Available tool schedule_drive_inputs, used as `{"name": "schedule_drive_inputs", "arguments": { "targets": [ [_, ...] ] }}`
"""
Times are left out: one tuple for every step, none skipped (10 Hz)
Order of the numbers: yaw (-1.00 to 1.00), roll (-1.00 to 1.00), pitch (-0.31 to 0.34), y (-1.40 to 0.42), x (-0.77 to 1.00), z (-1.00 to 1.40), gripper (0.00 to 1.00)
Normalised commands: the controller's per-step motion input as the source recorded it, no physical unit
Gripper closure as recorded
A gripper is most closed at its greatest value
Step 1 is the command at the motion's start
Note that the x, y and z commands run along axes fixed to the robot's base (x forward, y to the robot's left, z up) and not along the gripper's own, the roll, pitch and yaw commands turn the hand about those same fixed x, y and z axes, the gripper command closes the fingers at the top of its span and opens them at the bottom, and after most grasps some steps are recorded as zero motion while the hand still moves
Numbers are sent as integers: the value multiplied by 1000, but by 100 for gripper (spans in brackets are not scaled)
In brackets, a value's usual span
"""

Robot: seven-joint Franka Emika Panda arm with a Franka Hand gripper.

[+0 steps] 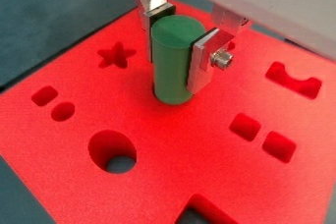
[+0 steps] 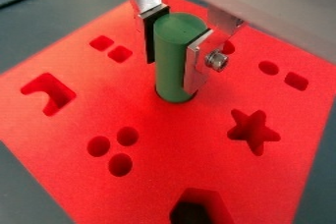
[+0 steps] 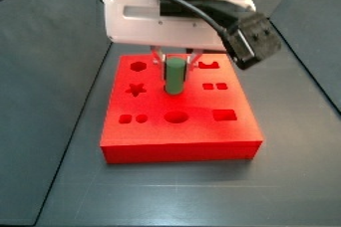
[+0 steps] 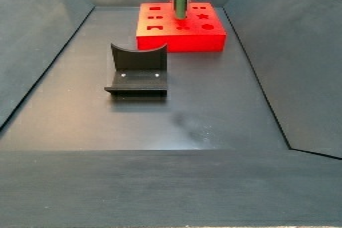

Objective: Pick up the round object. Move up. Place the round object on the fixture. Regrasp the round object. Move to above the board. Insert the round object.
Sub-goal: Insert the round object.

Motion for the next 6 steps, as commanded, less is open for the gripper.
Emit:
{"name": "schedule_drive_inputs", "arguments": {
  "targets": [
    [0, 6, -1, -49, 189, -1000, 100],
    [0, 7, -3, -37, 194, -1000, 100],
    [0, 0, -50, 0, 237, -1000, 100],
    [0, -59, -164, 0, -17, -197, 100],
    [0, 0, -19, 0, 0, 0, 100],
    [29, 9, -100, -49, 0, -83, 100]
  ]
}}
